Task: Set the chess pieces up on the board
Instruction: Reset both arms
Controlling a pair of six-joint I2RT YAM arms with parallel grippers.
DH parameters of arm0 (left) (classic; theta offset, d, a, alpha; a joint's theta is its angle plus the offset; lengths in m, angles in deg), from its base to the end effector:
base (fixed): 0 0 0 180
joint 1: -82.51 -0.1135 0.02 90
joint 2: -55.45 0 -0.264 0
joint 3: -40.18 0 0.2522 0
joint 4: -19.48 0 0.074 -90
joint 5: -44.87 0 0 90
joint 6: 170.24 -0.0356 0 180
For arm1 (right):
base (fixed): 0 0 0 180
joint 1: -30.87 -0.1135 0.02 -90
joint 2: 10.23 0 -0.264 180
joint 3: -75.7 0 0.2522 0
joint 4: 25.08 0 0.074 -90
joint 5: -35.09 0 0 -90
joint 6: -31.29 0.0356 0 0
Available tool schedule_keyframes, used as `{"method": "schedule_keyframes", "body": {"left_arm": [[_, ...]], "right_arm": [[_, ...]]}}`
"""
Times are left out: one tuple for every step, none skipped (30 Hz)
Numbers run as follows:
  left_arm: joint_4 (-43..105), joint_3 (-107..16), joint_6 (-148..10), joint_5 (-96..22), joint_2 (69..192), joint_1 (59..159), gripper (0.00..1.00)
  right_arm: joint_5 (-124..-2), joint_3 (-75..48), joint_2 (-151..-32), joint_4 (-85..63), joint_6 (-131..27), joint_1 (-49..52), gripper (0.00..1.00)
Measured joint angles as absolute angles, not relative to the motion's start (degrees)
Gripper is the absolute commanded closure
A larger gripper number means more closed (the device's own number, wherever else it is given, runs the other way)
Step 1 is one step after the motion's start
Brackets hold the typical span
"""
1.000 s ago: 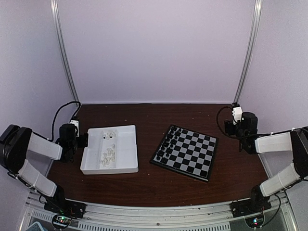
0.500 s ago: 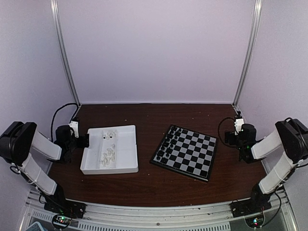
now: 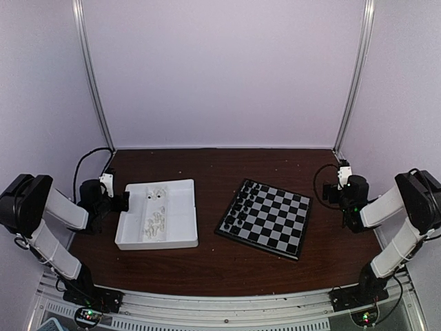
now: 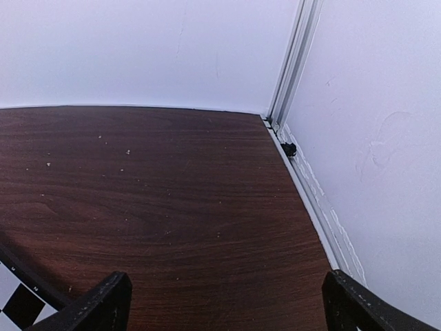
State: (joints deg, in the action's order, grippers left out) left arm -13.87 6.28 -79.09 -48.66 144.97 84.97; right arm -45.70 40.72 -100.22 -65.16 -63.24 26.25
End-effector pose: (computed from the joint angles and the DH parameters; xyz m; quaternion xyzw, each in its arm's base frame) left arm 0.2614 -0.0090 0.1278 -0.0077 0.8301 0.0080 0.5575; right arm 0.2696 0.0161 0.1428 -0.0143 0.7918 -0.0632 0.6073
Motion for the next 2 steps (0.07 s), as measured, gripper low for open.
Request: {"method": "schedule_keyframes", "body": {"left_arm": [[-13.90, 6.28, -79.09, -48.64, 144.97, 84.97, 0.02], [-13.87, 6.28, -79.09, -48.59, 144.97, 84.97, 0.02]], "right_arm": [[-45.72, 40.70, -100.22, -65.12, -63.22, 26.25, 0.00], [-45.87, 40.66, -100.22, -65.05, -63.22, 26.29, 0.00]]}}
